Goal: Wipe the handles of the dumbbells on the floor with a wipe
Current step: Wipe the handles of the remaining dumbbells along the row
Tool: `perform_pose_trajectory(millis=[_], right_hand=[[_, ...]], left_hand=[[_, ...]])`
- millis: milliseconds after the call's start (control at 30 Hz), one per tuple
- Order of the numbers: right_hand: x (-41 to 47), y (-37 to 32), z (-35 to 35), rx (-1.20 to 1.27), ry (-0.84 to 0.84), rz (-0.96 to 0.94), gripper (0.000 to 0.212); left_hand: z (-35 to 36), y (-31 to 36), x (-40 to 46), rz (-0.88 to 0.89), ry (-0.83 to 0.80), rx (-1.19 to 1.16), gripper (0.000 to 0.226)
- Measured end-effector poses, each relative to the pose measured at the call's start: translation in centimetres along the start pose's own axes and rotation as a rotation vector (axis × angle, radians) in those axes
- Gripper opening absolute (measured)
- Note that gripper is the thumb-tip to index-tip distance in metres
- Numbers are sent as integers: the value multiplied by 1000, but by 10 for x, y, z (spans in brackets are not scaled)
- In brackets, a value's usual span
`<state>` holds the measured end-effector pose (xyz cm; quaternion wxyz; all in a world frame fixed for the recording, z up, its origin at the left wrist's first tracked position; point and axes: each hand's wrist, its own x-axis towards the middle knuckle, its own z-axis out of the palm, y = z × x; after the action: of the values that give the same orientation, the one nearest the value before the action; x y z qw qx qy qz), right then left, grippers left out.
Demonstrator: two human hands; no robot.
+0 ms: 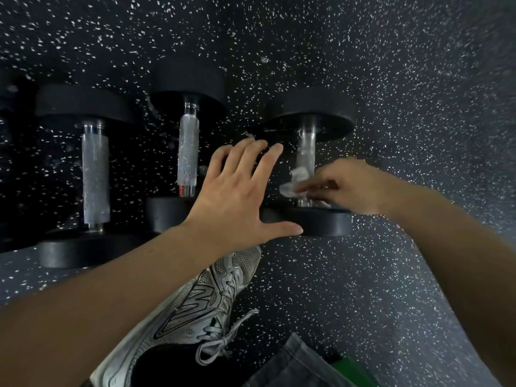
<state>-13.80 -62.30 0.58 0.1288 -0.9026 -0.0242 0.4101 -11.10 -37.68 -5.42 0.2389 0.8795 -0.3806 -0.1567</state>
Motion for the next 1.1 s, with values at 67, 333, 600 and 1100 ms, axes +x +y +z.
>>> perform_pose_trajectory(millis=[67,333,600,1100], right_hand=[[-1,4,-4,7,-82,-1,27],[16,18,2,-93,536,174,32],[-11,19,3,-138,-10,78,24],[-25,61,38,214,606,124,29]], left_hand=[[3,3,1,20,-18,16,125],[16,19,16,41,-56,41,120],[19,24,18,50,-77,52,124],[17,20,17,56,-73,61,124]])
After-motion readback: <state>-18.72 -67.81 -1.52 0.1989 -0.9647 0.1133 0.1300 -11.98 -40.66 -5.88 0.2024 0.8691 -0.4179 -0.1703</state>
